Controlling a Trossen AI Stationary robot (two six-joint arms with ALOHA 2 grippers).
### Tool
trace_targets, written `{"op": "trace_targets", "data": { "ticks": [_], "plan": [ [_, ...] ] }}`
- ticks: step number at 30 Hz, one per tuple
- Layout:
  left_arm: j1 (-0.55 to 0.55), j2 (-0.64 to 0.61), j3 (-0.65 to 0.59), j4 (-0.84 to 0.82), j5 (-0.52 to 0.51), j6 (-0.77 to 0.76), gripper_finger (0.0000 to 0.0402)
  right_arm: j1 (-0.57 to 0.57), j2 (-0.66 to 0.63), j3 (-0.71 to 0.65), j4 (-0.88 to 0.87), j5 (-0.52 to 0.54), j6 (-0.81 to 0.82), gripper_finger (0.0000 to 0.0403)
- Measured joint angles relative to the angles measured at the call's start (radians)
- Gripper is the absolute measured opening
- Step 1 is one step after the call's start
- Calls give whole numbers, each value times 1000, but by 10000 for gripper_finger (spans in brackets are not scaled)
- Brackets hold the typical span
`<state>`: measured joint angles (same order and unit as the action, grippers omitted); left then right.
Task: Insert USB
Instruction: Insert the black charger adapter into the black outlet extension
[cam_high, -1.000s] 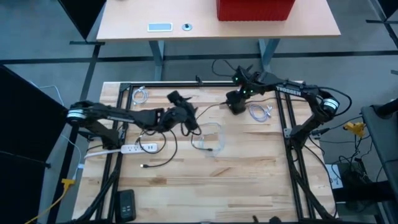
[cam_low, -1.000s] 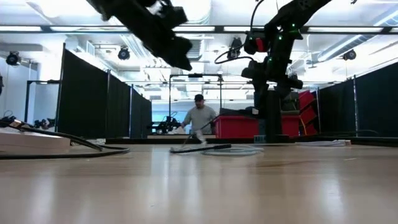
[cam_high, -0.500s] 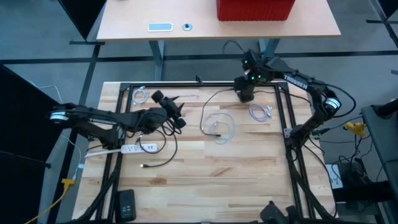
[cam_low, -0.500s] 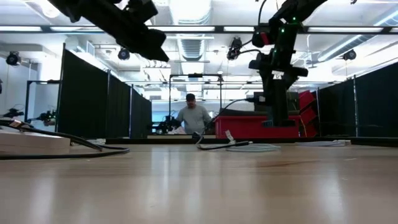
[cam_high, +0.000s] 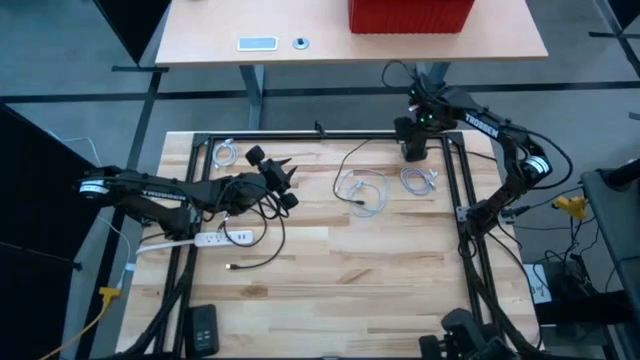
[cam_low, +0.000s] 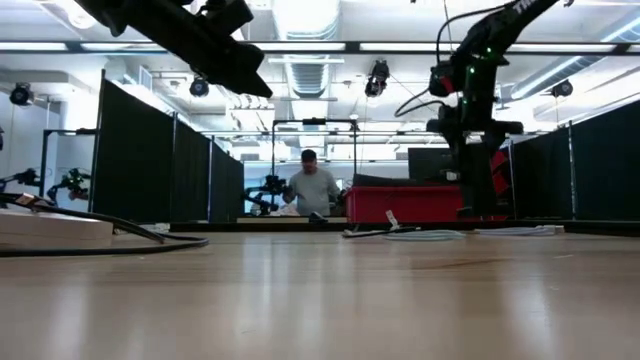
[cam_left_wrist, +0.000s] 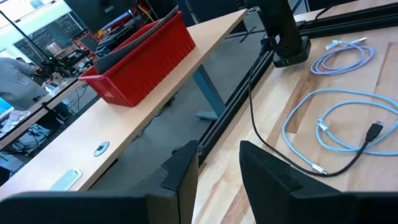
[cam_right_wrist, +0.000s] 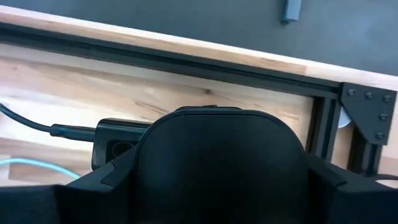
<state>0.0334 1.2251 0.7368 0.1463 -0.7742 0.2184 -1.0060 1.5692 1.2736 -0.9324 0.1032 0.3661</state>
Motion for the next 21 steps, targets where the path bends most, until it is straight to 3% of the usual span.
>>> {"op": "trace_targets", "data": {
  "ticks": [7, 12, 21],
  "plan": [
    [0, 0, 0, 0, 0, 1, 111, -61, 0, -58, 87, 8, 32, 261],
    [0, 1, 0, 0, 0, 1, 111, -72, -1, -85, 93, 70, 33, 261],
    [0, 1, 0, 0, 0, 2, 109, -74, -10, -132, 175, 63, 60, 261]
  ]
}}
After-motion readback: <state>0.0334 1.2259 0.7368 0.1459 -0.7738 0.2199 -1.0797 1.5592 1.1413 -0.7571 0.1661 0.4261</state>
